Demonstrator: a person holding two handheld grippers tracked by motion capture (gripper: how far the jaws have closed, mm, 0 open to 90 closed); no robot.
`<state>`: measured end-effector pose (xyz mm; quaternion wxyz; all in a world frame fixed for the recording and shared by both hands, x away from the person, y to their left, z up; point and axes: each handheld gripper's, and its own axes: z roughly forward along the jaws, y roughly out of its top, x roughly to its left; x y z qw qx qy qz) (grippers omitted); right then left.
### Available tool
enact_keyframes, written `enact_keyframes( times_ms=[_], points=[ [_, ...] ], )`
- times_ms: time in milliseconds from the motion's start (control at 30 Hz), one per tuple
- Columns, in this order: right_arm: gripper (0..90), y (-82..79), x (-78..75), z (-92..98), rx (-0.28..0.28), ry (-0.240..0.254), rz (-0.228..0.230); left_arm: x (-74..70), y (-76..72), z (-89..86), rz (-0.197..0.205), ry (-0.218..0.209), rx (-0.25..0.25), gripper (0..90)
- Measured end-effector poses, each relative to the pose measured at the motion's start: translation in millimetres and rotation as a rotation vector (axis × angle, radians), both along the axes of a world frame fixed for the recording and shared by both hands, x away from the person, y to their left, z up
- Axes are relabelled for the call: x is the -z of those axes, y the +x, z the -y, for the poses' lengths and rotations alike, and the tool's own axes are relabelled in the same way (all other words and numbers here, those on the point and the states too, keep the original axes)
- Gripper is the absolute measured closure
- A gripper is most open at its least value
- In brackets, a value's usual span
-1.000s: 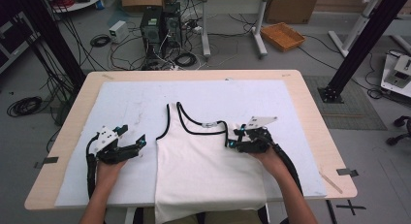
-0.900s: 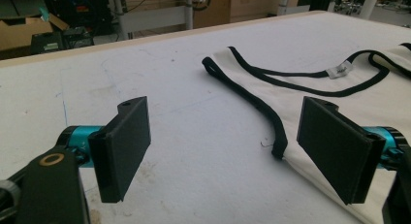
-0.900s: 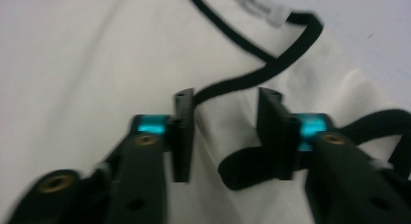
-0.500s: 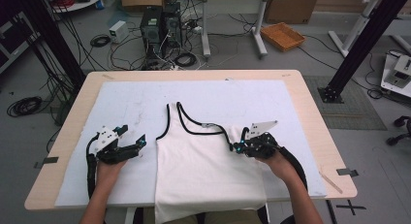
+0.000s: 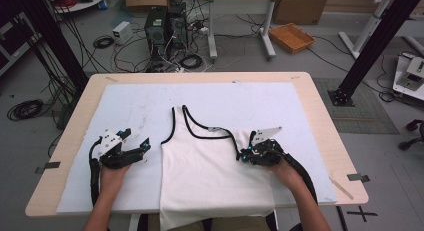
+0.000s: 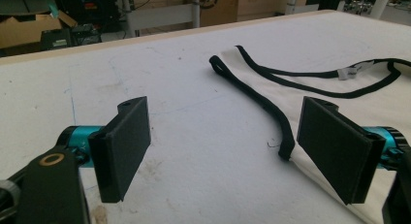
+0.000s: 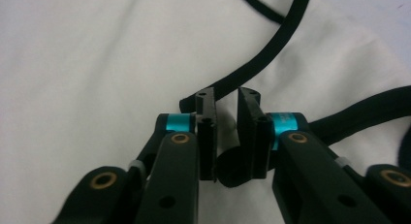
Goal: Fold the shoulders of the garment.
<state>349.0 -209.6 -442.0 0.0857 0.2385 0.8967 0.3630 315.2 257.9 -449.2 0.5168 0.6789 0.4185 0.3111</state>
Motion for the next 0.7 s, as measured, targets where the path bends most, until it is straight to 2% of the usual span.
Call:
enact_keyframes(
  times_ms=[67,100,167,200,233,267,300,333,367,400,433,467,500,533,567,633,700],
  points=[
    [81.6,-0.5,-0.7,0.3,-0.007,-0.005,-0.004,-0.3,0.2,0.0,-0.002,0.002,-0.003,19.7],
    [81.8,-0.2,-1.3,3.3,-0.023,0.004,-0.028,-0.9,0.6,-0.1,-0.008,0.006,-0.010,19.6],
    [81.0,-0.5,-2.0,5.0,-0.026,0.013,-0.038,-4.5,2.0,-0.2,-0.004,-0.001,-0.024,19.6],
    [66.5,-0.2,-6.5,10.2,-0.023,0.069,-0.037,-7.8,3.0,0.1,-0.004,-0.018,-0.029,19.5],
    [58.5,0.5,-10.4,13.9,-0.006,0.109,-0.020,-13.8,7.7,3.0,-0.006,-0.050,-0.017,19.5],
    [58.5,0.5,-10.4,13.9,-0.006,0.109,-0.020,-13.8,7.7,3.0,-0.006,-0.050,-0.017,19.5],
    [38.9,2.1,-18.3,23.9,0.063,0.195,0.032,-18.3,16.7,9.3,-0.013,-0.030,-0.014,19.5],
    [36.7,2.9,-21.3,29.5,0.105,0.225,0.054,-20.4,23.7,11.4,-0.025,-0.026,-0.005,19.5],
    [35.9,4.0,-23.2,35.7,0.131,0.243,0.064,-20.4,23.7,11.4,-0.025,-0.026,-0.005,19.5],
    [35.9,4.0,-23.2,35.7,0.131,0.243,0.064,-22.6,31.7,14.0,-0.044,-0.047,0.004,19.5],
    [35.9,4.0,-23.2,35.7,0.131,0.243,0.064,-22.6,31.7,14.0,-0.044,-0.047,0.004,19.5],
    [24.8,7.0,-23.5,51.8,0.244,0.277,0.084,-32.6,53.2,19.2,-0.086,-0.072,0.026,19.5],
    [23.8,8.3,-23.0,55.5,0.263,0.282,0.089,-35.5,59.0,20.7,-0.088,-0.081,0.036,19.5],
    [22.7,9.1,-22.8,58.8,0.284,0.287,0.084,-37.5,62.8,21.7,-0.095,-0.084,0.046,19.5],
    [21.3,9.8,-22.7,61.0,0.295,0.290,0.079,-42.8,73.4,24.4,-0.119,-0.086,0.070,19.5],
    [20.6,13.7,-21.4,69.4,0.336,0.305,0.040,-49.0,90.0,30.0,-0.170,-0.082,0.085,19.5],
    [20.6,16.3,-19.4,74.4,0.363,0.308,0.030,-48.8,105.0,37.0,-0.215,-0.060,0.089,19.5]
  ],
)
